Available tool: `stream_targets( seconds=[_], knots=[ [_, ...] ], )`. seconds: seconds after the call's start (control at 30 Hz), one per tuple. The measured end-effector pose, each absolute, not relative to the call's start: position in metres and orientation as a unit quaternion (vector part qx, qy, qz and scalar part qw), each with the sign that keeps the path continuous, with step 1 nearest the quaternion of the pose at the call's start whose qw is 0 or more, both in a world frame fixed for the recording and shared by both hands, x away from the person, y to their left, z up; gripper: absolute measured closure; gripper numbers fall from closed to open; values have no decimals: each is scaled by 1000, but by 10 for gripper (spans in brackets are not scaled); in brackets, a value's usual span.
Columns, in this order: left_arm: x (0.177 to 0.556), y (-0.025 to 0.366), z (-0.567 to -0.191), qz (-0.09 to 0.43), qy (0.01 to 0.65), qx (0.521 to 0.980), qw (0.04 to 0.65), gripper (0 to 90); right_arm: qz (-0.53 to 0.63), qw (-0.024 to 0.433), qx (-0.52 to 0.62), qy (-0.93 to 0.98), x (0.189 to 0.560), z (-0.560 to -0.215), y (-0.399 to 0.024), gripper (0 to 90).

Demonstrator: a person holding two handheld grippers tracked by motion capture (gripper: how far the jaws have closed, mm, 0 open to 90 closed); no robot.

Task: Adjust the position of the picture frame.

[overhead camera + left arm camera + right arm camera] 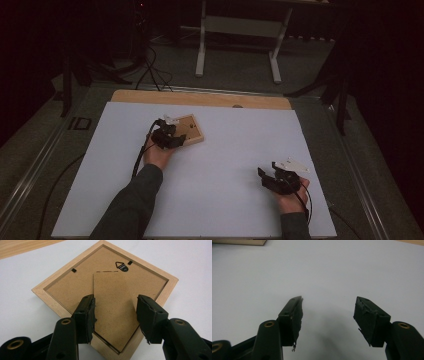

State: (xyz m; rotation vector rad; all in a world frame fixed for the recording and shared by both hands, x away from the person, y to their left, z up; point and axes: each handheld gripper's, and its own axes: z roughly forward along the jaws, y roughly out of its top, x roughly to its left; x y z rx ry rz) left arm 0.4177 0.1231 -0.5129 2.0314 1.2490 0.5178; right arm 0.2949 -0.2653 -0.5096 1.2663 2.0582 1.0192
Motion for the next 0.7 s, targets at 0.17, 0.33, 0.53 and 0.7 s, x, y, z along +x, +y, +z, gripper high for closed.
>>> stream_targets(
  seconds=[0.17,0.33,0.53,0.7],
  knots=[
    [418,123,-513,199,480,782,343,500,375,256,466,759,295,-510,-265,394],
    [418,124,-513,197,478,784,344,500,375,257,466,759,295,-510,-265,394],
    [418,124,-513,196,477,785,344,501,376,257,466,759,295,-510,-265,394],
    [418,123,-513,197,477,785,344,502,375,256,466,759,295,-510,-265,394]
  ],
)
